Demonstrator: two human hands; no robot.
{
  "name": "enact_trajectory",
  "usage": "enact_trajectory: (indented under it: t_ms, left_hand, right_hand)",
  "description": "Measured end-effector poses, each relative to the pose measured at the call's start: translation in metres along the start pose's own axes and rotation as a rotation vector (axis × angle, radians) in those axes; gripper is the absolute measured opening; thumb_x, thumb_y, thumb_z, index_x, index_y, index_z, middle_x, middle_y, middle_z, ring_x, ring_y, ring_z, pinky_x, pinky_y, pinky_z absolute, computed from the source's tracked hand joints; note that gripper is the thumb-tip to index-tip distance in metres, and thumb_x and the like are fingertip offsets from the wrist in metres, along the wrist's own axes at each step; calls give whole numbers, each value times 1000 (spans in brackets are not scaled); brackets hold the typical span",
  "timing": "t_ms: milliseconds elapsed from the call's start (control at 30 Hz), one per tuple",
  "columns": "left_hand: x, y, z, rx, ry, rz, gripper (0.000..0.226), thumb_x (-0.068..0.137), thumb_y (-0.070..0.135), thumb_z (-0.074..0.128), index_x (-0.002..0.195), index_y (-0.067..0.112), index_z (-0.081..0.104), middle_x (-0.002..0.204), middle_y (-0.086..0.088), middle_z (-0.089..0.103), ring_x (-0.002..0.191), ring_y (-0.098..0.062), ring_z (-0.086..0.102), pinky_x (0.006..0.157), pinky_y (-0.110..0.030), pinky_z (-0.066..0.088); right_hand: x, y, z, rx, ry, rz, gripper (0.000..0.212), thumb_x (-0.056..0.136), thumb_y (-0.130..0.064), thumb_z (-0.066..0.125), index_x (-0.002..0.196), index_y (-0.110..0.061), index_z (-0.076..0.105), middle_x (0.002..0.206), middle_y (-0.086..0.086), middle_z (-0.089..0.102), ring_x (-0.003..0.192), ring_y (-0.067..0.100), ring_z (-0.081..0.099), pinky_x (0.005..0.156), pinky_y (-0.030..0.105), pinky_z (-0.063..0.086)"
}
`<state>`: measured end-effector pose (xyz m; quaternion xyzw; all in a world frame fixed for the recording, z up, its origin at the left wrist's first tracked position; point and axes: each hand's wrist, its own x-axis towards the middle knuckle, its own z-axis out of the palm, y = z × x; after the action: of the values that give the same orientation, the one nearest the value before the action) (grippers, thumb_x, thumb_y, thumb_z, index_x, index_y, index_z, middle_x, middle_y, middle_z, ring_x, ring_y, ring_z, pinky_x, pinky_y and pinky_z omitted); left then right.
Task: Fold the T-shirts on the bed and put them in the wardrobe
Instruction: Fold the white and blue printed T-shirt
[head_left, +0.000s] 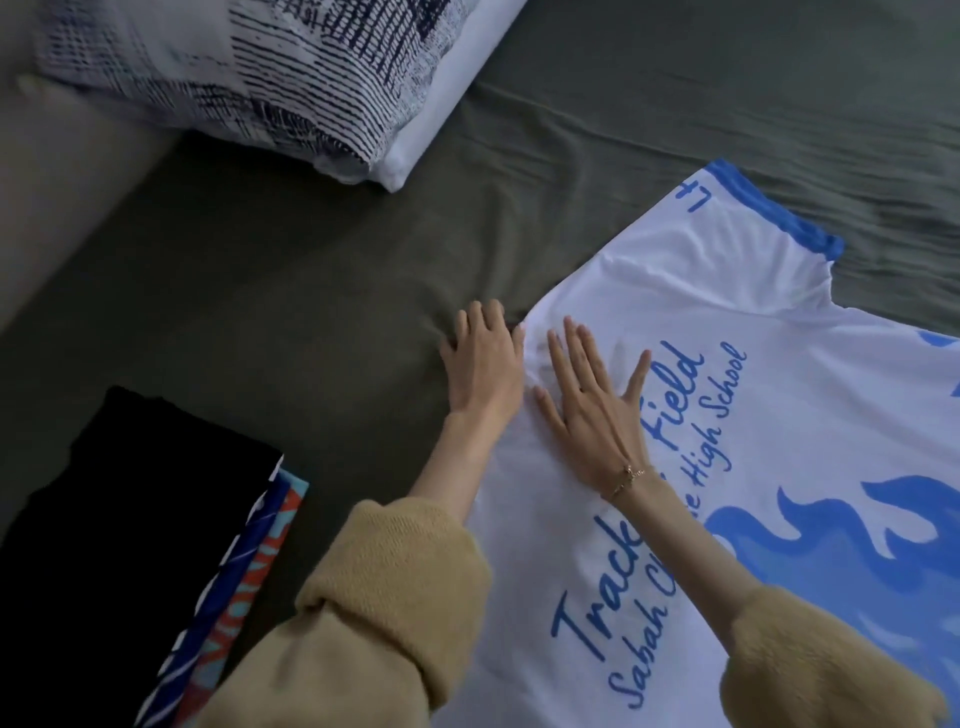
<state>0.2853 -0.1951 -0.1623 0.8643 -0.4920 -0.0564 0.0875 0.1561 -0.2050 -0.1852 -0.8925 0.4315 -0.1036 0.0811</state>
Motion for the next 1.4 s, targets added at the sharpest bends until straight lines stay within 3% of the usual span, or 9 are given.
enact_trajectory:
  t_ms: [133,300,467,633,767,933,1100,1200,1400]
  left_hand:
    - [-76,-16,5,13,145,108,52,94,33,27,131,8,55,134,-10,55,125,-24,52,98,-59,39]
    - [-157,-36,20,15,129,255,51,103,30,12,147,11,29,154,-4,31,142,-15,26,111,-60,20]
    - [-205,-70,28,28,67,188,52,103,37,10,149,15,22,156,-1,22,144,-11,13,113,-50,4]
    - [-220,-93,22,16,20,168,52,103,38,5,149,20,19,156,1,25,143,-10,17,110,-53,11]
    - [-219,-92,15,-38,-14,138,55,103,39,4,148,16,24,153,-2,30,141,-14,27,109,-56,21]
    - [-253,-98,8,-203,-2,113,55,102,41,18,148,12,23,153,-7,30,141,-19,28,110,-48,27]
    - [-280,-107,-12,-424,38,-142,31,92,47,41,95,18,51,98,4,49,91,-11,45,80,-31,47]
    - [-281,-115,-18,-481,-148,-96,26,94,36,51,77,18,46,85,4,44,84,-11,42,78,-28,38]
    - [-268,-132,-26,-625,-299,-100,39,89,20,63,60,14,38,67,0,41,63,-15,41,62,-29,36]
  right_hand:
    - [-48,-18,6,-23,80,-63,58,97,-41,23,145,-9,31,152,8,29,141,15,17,107,60,-1]
    - [-101,-42,13,-30,74,-111,54,93,-30,28,142,-7,32,149,10,36,145,9,-7,106,63,1]
    - [-140,-73,20,-21,0,-82,54,101,-35,8,144,-8,27,152,9,30,145,11,-6,107,64,4]
    - [-152,-97,22,-27,-47,-65,56,101,-37,4,145,-10,27,151,9,31,145,14,-5,108,60,7]
    - [-151,-96,16,-7,-85,-65,56,101,-38,2,144,-10,25,149,10,34,140,16,19,108,58,5]
    - [-189,-95,4,32,-69,-120,56,100,-43,14,146,-14,27,153,5,26,144,13,10,109,56,6]
    - [-243,-95,-33,210,-198,-323,36,85,-49,44,111,-25,48,117,-2,57,103,13,55,89,34,49]
    - [-259,-92,-38,270,-486,-549,33,82,-58,49,93,-27,46,91,-9,59,78,9,56,81,28,48]
    - [-265,-101,-35,232,-590,-779,37,75,-55,59,85,-20,52,79,-5,61,67,15,57,74,26,41]
